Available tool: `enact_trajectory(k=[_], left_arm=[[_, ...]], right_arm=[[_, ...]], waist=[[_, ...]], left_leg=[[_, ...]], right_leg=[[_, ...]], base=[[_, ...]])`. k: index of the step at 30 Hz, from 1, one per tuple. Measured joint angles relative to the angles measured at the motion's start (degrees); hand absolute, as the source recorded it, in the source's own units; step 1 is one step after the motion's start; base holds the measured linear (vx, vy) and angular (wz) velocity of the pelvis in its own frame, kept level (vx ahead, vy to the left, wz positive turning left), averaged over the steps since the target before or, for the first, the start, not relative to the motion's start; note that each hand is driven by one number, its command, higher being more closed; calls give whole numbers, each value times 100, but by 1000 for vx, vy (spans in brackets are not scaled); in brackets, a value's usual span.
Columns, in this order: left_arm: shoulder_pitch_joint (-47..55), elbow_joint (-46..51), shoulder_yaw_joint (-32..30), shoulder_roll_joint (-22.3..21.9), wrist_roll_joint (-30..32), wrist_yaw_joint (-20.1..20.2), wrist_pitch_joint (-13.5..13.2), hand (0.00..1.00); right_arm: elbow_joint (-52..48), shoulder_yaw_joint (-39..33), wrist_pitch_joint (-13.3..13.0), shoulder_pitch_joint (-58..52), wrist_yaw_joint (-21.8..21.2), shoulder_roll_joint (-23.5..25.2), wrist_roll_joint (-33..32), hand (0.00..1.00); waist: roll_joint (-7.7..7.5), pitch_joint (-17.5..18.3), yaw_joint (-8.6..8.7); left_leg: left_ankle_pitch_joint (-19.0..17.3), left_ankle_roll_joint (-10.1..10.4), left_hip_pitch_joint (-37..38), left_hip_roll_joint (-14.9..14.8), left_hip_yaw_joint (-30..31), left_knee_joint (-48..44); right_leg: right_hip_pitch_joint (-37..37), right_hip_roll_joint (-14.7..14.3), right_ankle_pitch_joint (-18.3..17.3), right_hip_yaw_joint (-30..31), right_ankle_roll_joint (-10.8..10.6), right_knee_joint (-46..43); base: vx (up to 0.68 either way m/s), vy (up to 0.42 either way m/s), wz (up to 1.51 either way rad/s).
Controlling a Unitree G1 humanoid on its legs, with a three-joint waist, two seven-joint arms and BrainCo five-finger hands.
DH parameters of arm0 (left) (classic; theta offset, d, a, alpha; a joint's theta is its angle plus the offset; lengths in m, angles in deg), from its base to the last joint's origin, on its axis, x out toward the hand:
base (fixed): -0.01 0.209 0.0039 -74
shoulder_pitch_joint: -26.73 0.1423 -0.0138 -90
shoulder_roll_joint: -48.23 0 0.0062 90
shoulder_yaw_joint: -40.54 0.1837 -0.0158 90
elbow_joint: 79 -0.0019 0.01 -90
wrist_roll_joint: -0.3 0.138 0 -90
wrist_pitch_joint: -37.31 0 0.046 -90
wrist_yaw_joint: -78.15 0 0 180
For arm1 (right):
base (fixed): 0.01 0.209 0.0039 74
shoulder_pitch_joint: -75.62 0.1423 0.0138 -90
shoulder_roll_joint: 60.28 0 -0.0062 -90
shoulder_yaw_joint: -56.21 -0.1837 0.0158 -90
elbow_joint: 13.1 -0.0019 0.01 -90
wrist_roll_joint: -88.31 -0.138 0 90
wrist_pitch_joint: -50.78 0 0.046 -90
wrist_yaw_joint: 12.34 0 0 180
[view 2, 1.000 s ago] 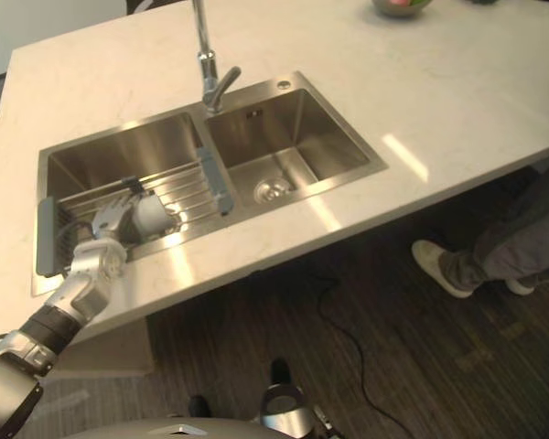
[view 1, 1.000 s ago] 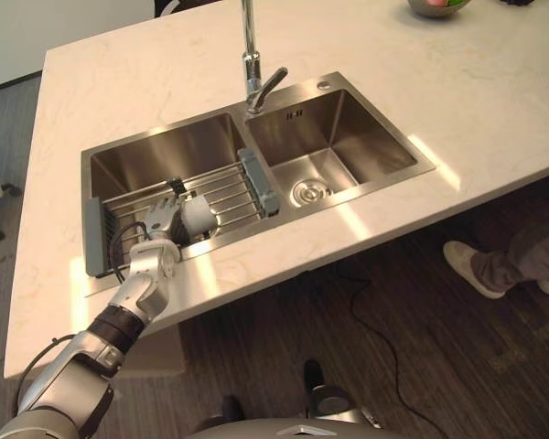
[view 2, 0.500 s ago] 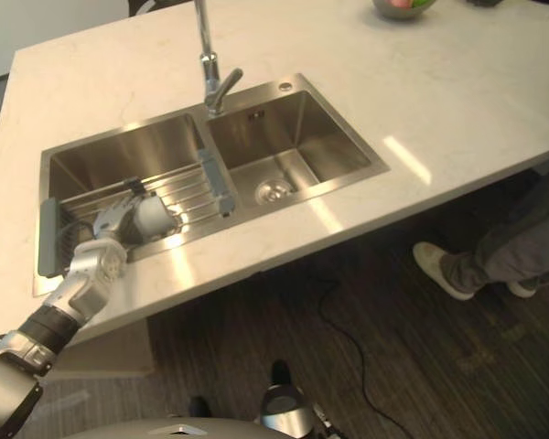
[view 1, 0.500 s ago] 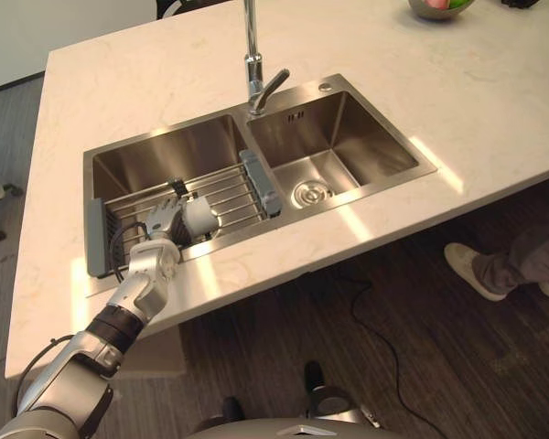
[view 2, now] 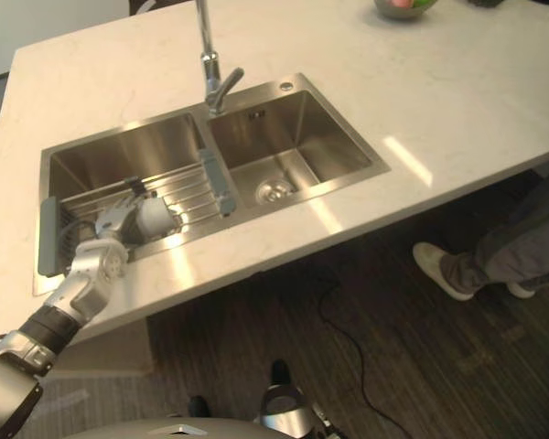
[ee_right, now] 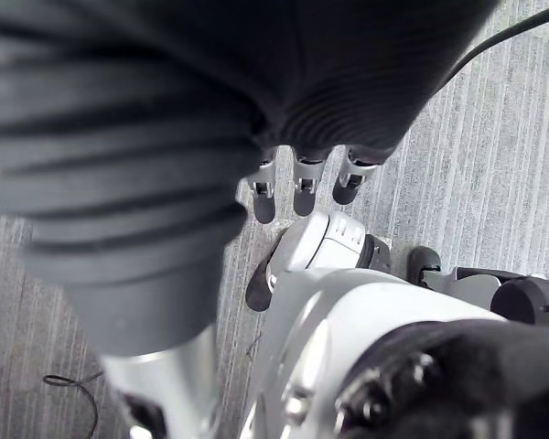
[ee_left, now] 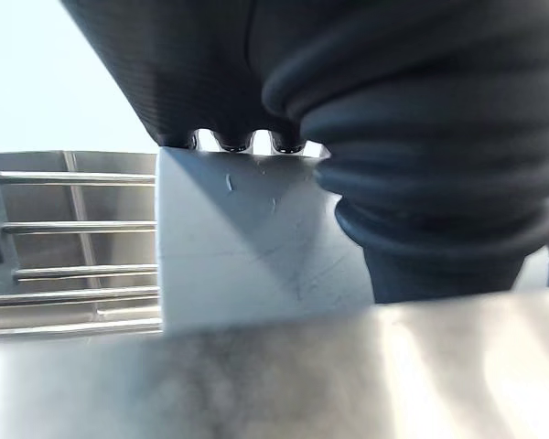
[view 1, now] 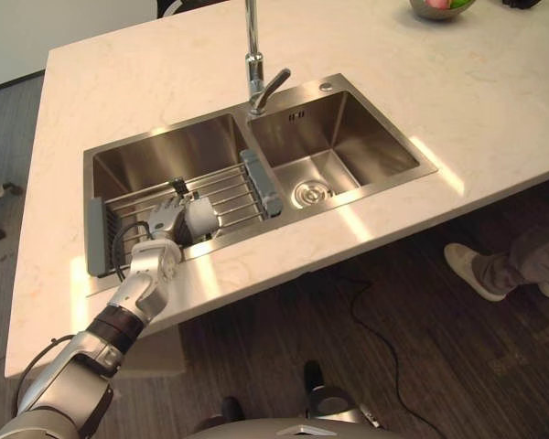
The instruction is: Walk over to the sink, pick up the cup, carry it to the dishwasher, place the cup inside the dishwasher, then close the dishwasher door
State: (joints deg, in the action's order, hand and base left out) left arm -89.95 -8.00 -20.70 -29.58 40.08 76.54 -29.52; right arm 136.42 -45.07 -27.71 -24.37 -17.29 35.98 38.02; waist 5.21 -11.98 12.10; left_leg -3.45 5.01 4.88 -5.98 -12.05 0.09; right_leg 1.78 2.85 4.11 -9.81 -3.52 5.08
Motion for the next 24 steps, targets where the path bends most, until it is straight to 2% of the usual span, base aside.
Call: enact_trajectory(k=[5,6,10,13,18,24], left_arm=[[-156,1,64,45,58,448,-19,0],[-195,-21,84,58,55,602,-19,100],[-436,30,142,-12,34,956,-56,100],[-552,34,253,-5,29,954,-287,100],[-660,37,289,-4,26,951,-474,100],[-718,38,349,-5,-31,946,-429,100]], right_arm=[[-1,61,24,0,3,-16,12,0],[-11,105,24,4,3,-21,13,0],[-10,167,79,6,8,-29,21,0],[-15,167,113,10,7,-36,18,0],[-18,173,115,12,-5,-43,19,0],[-15,218,104,12,-62,-59,27,0]], waist=[[-7,-5,4],[-19,-13,39],[-79,-61,93],[-75,-90,107],[-48,-142,114],[-41,-173,140]], left_leg=[[-11,-3,-1,3,-3,-2],[-16,-9,-1,4,-11,-4],[-66,-54,-5,12,-43,-98],[-89,-64,-5,30,-51,-99],[-111,-81,-4,44,-58,-103],[-142,-87,-5,41,-58,-144]], right_leg=[[-2,3,-5,4,-6,-3],[-6,3,-6,10,-8,-11],[13,3,8,37,11,-37],[13,15,0,44,0,-38],[18,33,-9,39,-14,-39],[37,48,-19,35,-26,-39]], base=[[0,0,0],[28,8,-4],[41,16,-5],[44,22,-1],[0,0,0],[0,0,0]])
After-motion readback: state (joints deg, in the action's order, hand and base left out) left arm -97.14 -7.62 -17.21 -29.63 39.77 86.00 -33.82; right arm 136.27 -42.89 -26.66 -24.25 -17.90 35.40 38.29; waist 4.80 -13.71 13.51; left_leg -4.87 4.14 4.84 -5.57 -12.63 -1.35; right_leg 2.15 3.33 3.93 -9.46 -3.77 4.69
